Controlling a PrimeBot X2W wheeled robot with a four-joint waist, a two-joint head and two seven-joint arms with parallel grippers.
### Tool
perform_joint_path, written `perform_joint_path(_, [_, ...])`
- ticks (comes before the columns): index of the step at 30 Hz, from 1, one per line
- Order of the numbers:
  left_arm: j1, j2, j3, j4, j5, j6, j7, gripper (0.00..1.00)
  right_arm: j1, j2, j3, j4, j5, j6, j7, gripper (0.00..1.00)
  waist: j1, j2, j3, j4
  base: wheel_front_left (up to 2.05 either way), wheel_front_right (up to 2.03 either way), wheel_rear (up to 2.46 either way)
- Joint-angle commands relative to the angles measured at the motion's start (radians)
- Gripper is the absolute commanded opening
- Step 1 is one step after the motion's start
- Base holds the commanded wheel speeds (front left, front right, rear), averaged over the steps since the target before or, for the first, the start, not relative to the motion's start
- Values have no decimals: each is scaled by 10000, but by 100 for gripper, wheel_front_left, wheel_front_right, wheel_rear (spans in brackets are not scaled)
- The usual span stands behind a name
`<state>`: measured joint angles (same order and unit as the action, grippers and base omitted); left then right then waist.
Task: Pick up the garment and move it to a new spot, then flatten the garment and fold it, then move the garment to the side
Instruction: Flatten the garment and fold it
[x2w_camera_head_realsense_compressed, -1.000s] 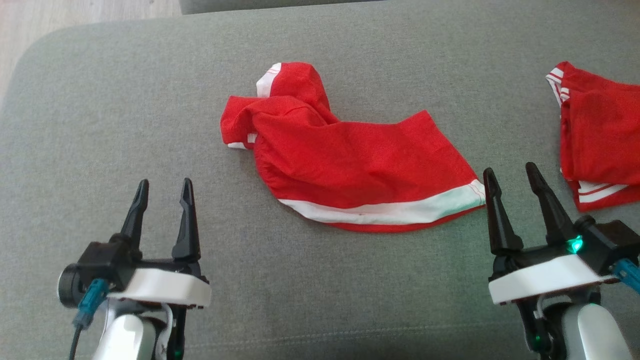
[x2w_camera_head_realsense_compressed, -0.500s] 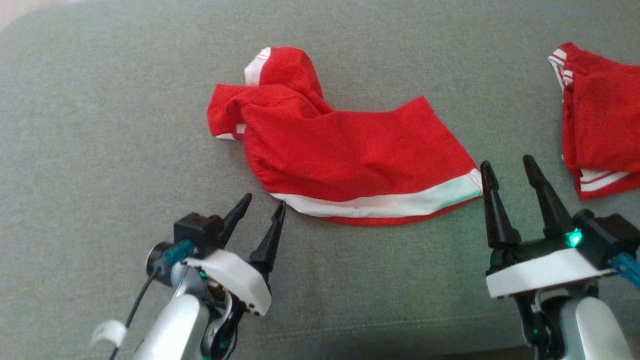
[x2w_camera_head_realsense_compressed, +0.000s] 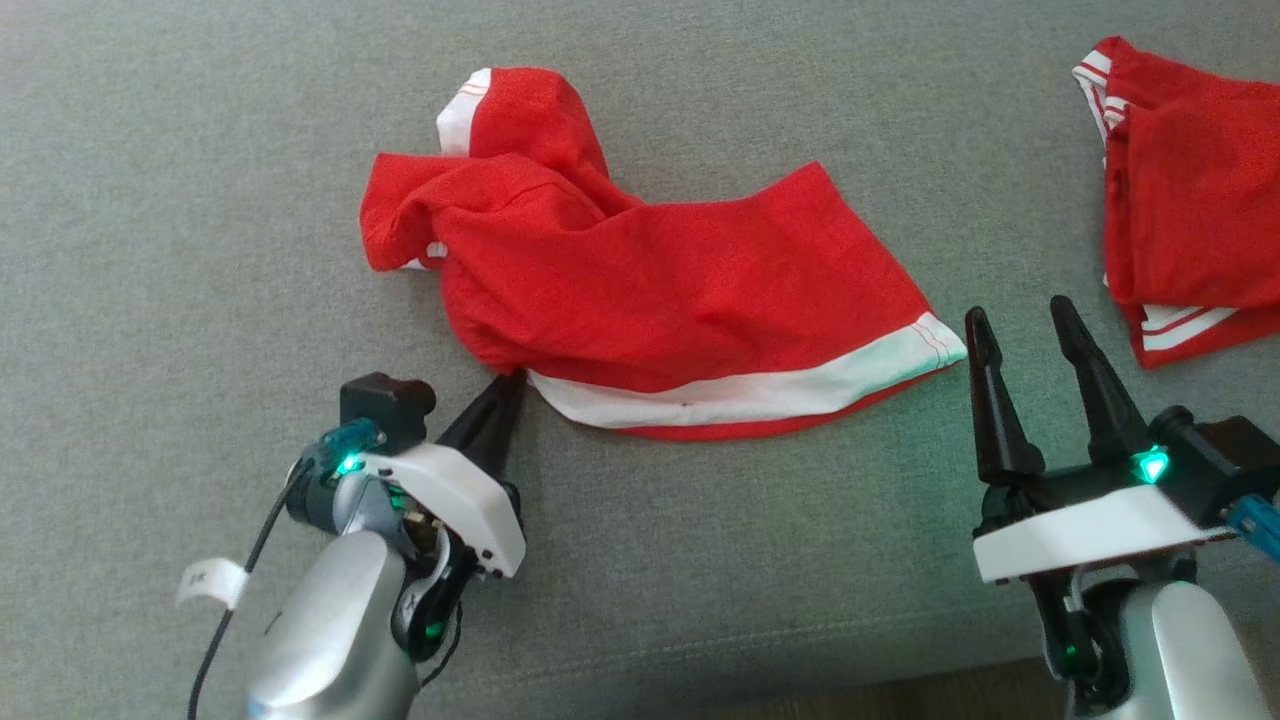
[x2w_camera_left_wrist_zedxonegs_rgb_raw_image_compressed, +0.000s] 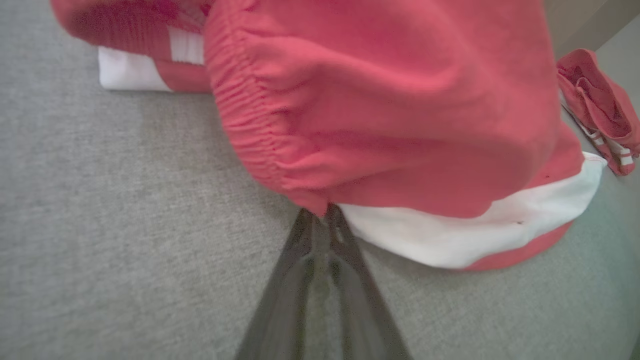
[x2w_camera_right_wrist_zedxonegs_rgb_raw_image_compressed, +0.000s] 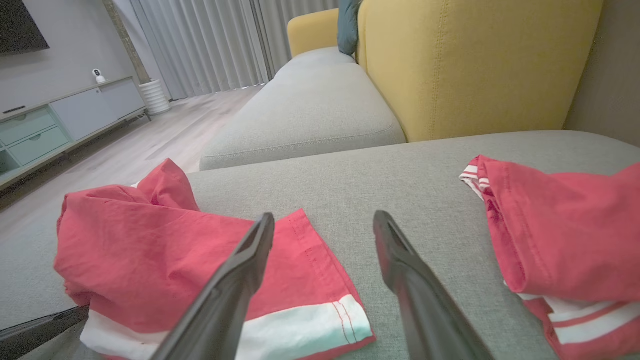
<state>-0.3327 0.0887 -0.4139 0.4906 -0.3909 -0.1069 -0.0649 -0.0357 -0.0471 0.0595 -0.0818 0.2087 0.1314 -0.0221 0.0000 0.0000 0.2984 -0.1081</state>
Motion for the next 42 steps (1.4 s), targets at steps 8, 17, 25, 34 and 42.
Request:
perform_joint_path(8, [-244, 187, 100, -220, 7, 31, -290, 0, -169, -149, -134, 403, -22, -7, 373, 100, 0, 0, -48, 59, 0, 0, 0])
perform_joint_path(17, [-2, 499, -69, -1257, 238, 287, -201, 0, -1016, -856, -129, 2203, 386, -7, 1206, 100, 0, 0, 135, 394, 0, 0, 0])
perform_joint_path(25, [-9, 702, -198, -1955, 389, 406, -8, 0, -1621, -1260, 505, 2987, 838, -7, 1990, 76, 0, 0, 257, 742, 0, 0, 0])
perform_joint_path(34, [196, 861, -218, -2547, 400, 593, 17, 0, -1311, -1160, 568, 2367, 1382, -7, 2416, 0, 0, 0, 206, 757, 0, 0, 0])
perform_joint_path(42, [360, 1182, -115, -3630, 596, 913, -83, 0, -1092, -1188, 248, 1058, 1651, -7, 1927, 0, 0, 0, -173, 740, 0, 0, 0])
